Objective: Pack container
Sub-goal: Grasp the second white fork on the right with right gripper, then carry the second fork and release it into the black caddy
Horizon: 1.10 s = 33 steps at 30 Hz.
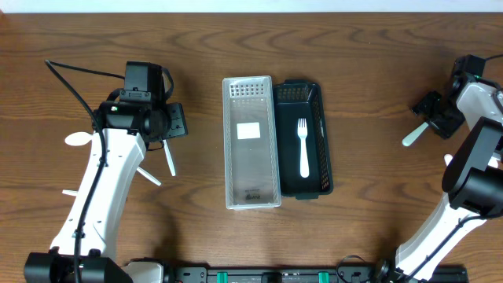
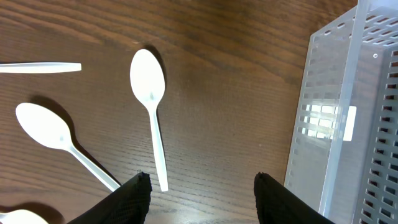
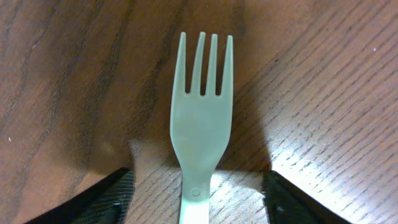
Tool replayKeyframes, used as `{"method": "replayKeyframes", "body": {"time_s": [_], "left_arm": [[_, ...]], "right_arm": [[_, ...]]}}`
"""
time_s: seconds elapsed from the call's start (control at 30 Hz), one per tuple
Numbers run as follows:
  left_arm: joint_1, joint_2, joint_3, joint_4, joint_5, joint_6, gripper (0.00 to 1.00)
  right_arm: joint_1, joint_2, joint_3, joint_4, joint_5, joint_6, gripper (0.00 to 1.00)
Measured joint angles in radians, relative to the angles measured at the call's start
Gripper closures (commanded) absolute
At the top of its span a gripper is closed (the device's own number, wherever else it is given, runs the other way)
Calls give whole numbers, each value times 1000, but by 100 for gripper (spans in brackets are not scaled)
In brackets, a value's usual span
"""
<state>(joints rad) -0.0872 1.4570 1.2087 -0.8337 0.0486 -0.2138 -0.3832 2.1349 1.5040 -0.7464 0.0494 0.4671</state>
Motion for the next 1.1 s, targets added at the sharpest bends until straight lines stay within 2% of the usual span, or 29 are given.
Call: {"method": "replayKeyframes", "body": {"time_s": [0.07,0.17,0.53,0.9,1.1], "left_arm": [[0,0,0,0,0,0,44],[0,0,0,0,0,0,44],[0,0,0,0,0,0,44],[0,0,0,0,0,0,44],[0,0,0,0,0,0,44]], "right_arm": [[0,0,0,0,0,-6,53],[0,0,-1,-1,0,-3,66],[0,0,-2,-2,-1,-5,99],[7,-18,0,-66,-1,-22,99],[113,-211,1,-119,-27,-85,99]]}}
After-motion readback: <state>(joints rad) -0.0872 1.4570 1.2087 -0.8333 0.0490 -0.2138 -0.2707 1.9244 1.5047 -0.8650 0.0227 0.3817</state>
